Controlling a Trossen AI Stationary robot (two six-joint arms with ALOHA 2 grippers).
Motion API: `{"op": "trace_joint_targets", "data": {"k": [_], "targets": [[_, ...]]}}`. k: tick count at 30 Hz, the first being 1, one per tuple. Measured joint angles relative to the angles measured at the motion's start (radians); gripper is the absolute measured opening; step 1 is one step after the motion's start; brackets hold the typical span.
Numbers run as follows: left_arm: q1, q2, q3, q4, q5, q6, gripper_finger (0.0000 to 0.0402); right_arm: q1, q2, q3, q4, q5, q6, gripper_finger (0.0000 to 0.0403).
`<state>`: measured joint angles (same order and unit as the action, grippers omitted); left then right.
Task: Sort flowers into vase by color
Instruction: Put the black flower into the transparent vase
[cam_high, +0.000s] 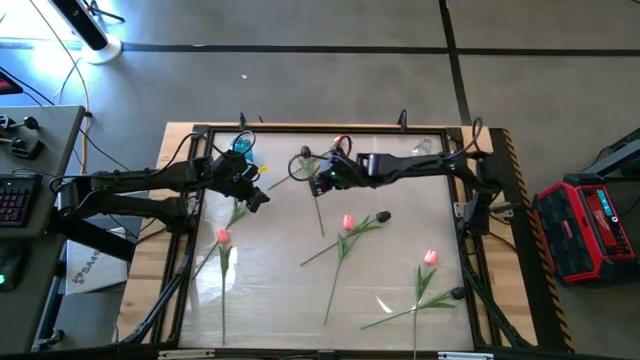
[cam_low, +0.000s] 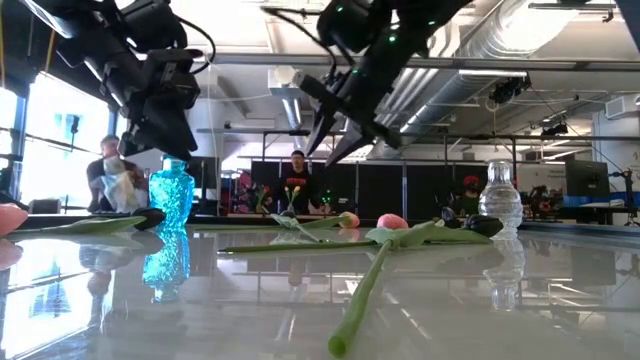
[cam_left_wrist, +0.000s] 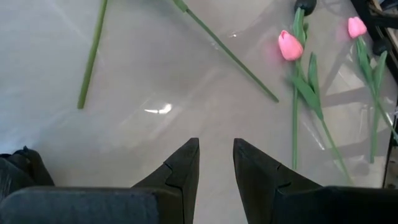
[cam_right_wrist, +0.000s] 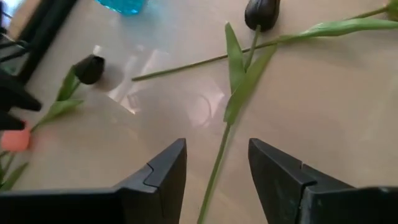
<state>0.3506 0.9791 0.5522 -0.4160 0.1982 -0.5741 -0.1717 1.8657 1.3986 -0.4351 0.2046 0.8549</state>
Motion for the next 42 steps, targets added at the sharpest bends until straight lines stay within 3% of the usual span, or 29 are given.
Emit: {"op": "trace_joint_targets", "data": {"k": [7,17,25,42], "targets": [[-0.035,0.0,0.0,0.001,-0.02,0.034,0.0087,-0.029,0.066,0.123,-0.108,-0.022,-0.025,0.0162],[-0.078,0.0,0.0,-0.005,-0.051,0.054,0.0087,-0.034,0.117,0.118,-0.13,-0.01,0.017,0.0162],[-0.092,0.0,0.0,-0.006,-0.055,0.052,0.0087,-0.074,0.23,0.121,-0.083,-0.032,0.028,0.0162],[-0.098,0.0,0.0,-0.006,-0.092,0.028,0.0087,-0.076,0.299,0.124,0.042,-0.111,-0.055,0.0162]]}}
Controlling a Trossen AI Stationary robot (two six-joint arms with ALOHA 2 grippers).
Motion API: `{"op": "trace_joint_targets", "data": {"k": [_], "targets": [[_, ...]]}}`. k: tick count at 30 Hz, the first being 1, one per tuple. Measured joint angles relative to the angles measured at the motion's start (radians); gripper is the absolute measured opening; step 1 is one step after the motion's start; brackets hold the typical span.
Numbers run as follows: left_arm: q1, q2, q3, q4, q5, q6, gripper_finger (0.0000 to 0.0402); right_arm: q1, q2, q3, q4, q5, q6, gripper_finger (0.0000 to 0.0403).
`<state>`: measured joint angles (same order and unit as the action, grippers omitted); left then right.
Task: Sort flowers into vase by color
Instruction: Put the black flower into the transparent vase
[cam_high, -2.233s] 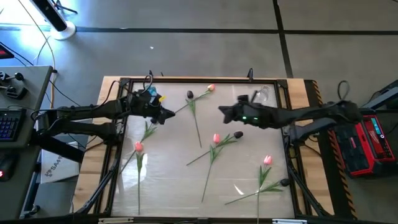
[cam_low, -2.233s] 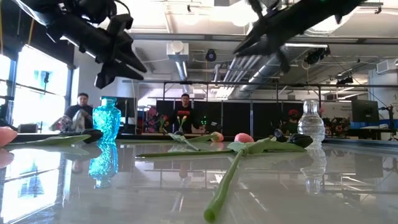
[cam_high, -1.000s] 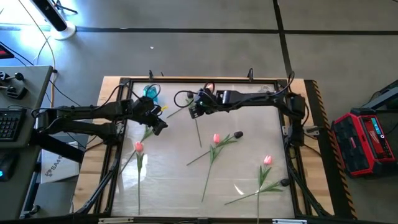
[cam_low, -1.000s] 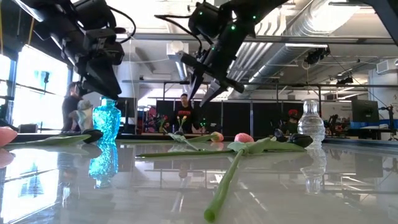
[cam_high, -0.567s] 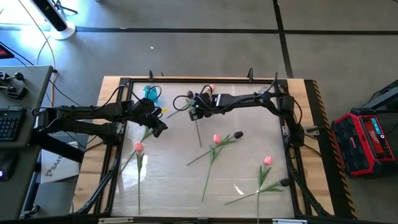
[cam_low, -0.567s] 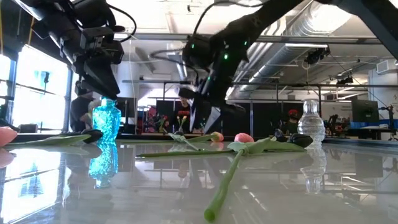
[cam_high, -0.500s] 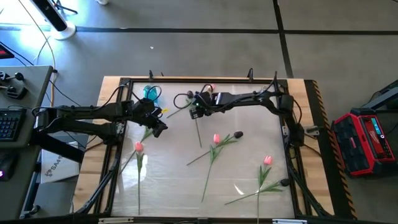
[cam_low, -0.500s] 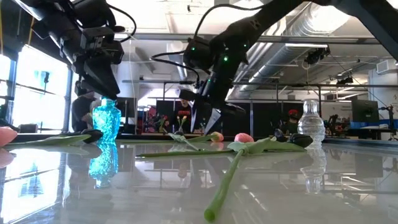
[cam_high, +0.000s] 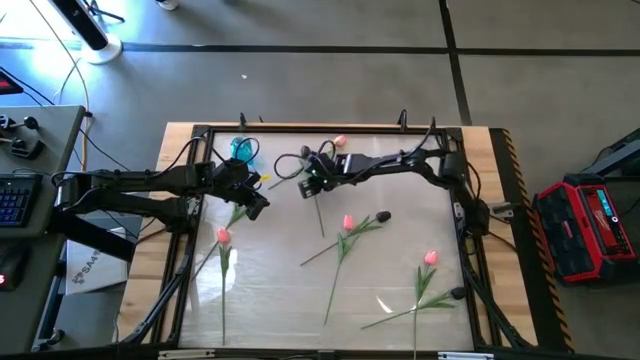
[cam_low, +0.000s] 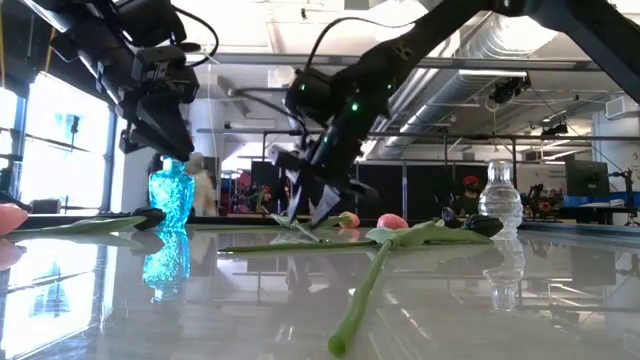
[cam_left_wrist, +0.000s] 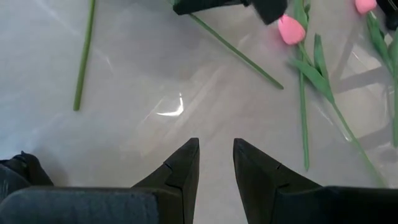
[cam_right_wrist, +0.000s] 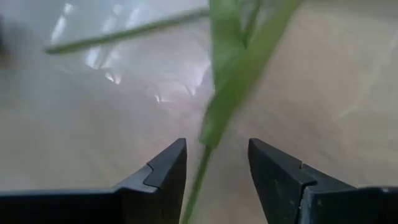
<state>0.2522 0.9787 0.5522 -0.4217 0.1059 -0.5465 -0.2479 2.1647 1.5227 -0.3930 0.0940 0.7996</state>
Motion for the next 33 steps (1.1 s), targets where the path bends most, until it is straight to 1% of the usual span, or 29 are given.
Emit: {"op": "trace_joint_targets", "data": {"k": [4,7,15,19,23,26,29,31,33], "targets": [[-0.007,0.0,0.0,0.0,-0.01,-0.021,0.0087,-0.002,-0.002,0.001,-0.007,-0.001,-0.009,0.0161],[-0.008,0.0,0.0,0.0,-0.019,-0.025,0.0087,0.002,-0.001,0.001,-0.015,0.002,-0.033,0.015],[-0.008,0.0,0.0,0.0,-0.031,-0.029,0.0087,0.003,-0.001,0.001,-0.006,-0.027,-0.049,0.0081],[-0.008,0.0,0.0,0.001,-0.032,-0.029,0.0087,0.007,0.012,0.002,0.002,-0.063,-0.066,0.006],[-0.008,0.0,0.0,0.009,-0.038,-0.047,0.0087,0.004,0.039,0.006,0.009,-0.127,-0.046,0.0053],[-0.009,0.0,0.0,0.008,-0.038,-0.066,0.0087,0.012,0.047,0.006,0.005,-0.111,-0.043,0.0056],[-0.016,0.0,0.0,0.009,-0.039,-0.078,0.0087,0.011,0.048,0.006,0.004,-0.116,-0.049,0.0054],[-0.021,0.0,0.0,0.009,-0.041,-0.079,0.0087,0.01,0.042,0.005,0.0,-0.114,-0.049,0.0039],[-0.027,0.0,0.0,0.009,-0.042,-0.081,0.0087,0.003,0.034,0.004,-0.003,-0.12,-0.05,0.0014]]}}
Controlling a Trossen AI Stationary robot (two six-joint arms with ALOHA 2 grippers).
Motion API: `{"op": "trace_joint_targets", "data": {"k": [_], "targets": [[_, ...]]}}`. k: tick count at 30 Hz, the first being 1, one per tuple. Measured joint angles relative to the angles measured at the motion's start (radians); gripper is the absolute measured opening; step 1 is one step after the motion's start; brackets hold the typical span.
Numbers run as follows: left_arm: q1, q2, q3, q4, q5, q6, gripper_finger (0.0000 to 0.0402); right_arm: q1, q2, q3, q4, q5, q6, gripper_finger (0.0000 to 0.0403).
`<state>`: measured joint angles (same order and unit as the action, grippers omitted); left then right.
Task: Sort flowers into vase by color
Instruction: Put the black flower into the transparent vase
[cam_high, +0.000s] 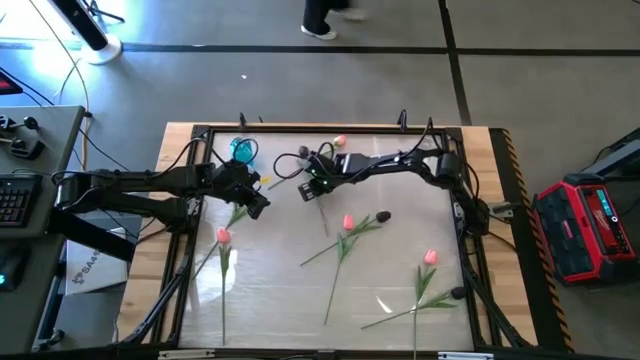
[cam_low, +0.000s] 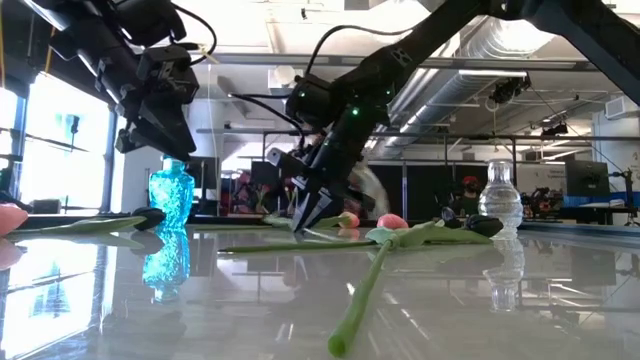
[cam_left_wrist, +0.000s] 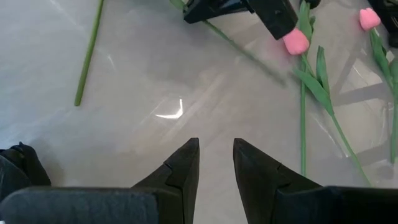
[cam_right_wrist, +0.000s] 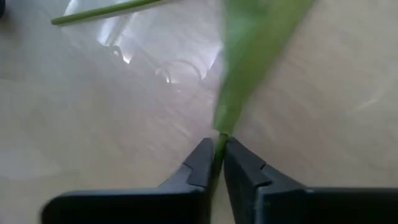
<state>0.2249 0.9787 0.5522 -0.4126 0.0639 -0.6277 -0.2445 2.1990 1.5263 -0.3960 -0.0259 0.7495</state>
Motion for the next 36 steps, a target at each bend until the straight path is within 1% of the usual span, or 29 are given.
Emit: {"op": "trace_joint_targets", "data": {"k": [2,4,8,12,18,25,28,32,34,36], "targets": [[-0.007,0.0,0.0,0.005,-0.002,0.0,0.0087,0.001,-0.01,-0.002,0.0,0.012,-0.009,0.0006],[-0.015,0.0,0.0,0.021,-0.002,0.0,0.0087,0.002,-0.02,-0.004,-0.005,0.025,-0.01,0.001],[-0.028,0.0,0.0,0.069,-0.002,0.001,0.0087,0.003,-0.048,-0.007,-0.016,0.027,-0.017,0.0003],[-0.037,0.0,0.0,0.126,-0.002,0.003,0.0087,0.012,-0.097,-0.006,-0.013,0.042,-0.017,0.0002],[-0.037,0.0,0.0,0.214,0.004,0.01,0.0087,0.038,-0.201,-0.005,-0.023,0.145,-0.041,0.0001],[-0.037,0.0,0.0,0.331,0.004,0.011,0.0087,0.045,-0.332,-0.004,-0.1,0.295,-0.096,0.0],[-0.037,0.0,0.0,0.426,0.0,0.018,0.0087,0.046,-0.388,-0.004,-0.109,0.351,-0.12,0.0],[-0.052,0.0,0.0,0.615,0.002,0.075,0.0087,0.06,-0.468,-0.004,-0.093,0.42,-0.17,0.0],[-0.059,0.0,0.0,0.714,0.0,0.1,0.0087,0.069,-0.511,-0.004,-0.073,0.439,-0.216,0.0],[-0.066,0.003,0.0,0.807,-0.027,0.12,0.0087,0.077,-0.55,-0.004,-0.03,0.441,-0.275,0.0]]}}
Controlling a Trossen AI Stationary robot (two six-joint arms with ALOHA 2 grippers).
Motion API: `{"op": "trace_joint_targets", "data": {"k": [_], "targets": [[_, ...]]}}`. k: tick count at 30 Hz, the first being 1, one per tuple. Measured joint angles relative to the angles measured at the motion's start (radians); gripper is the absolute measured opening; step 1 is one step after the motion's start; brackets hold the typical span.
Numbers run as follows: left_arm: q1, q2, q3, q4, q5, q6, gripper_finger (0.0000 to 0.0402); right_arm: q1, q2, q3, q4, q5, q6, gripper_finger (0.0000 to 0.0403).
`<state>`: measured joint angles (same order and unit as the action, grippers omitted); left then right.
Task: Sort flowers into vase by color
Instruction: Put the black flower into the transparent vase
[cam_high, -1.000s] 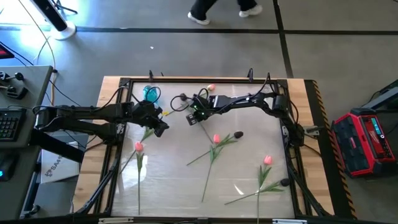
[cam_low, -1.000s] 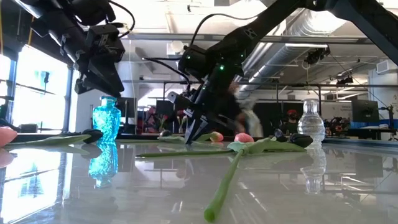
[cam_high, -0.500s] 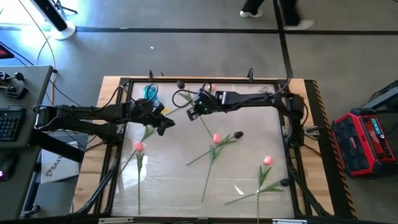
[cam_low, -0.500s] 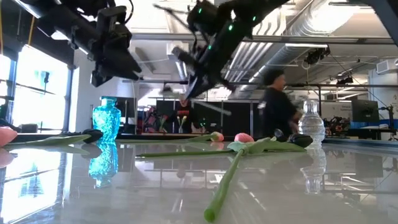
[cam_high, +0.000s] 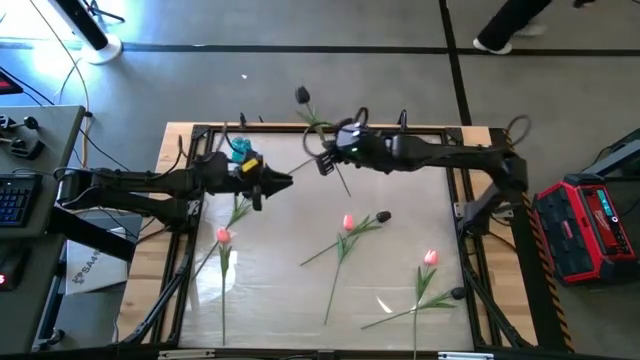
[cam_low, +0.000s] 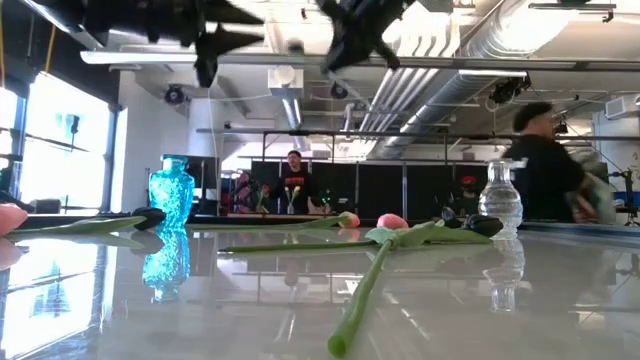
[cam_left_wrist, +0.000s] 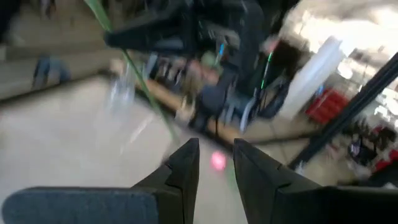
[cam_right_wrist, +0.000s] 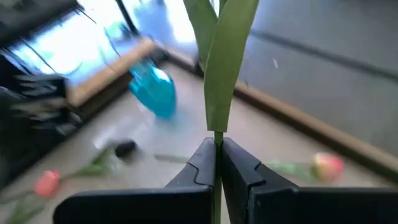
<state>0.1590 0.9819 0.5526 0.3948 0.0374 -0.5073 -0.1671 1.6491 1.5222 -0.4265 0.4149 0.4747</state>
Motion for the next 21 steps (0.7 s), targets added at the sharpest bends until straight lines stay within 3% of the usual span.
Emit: {"op": "trace_joint_targets", "data": {"k": [5,8,14,18,21], "targets": [[-0.025,0.029,0.003,0.212,-0.024,0.057,0.0088,0.008,-0.102,0.001,0.084,-0.028,-0.118,0.0],[-0.044,0.071,0.04,0.233,-0.027,0.104,0.0088,0.007,-0.145,0.001,0.12,-0.079,-0.173,0.0],[-0.065,0.244,0.2,0.238,-0.048,0.188,0.0095,0.007,-0.195,0.001,0.207,-0.307,-0.279,0.0],[-0.063,0.344,0.339,0.24,-0.05,0.26,0.0121,0.007,-0.222,0.001,0.228,-0.467,-0.32,0.0],[-0.053,0.391,0.421,0.233,-0.05,0.302,0.0147,0.007,-0.261,0.001,0.223,-0.527,-0.336,0.0]]}}
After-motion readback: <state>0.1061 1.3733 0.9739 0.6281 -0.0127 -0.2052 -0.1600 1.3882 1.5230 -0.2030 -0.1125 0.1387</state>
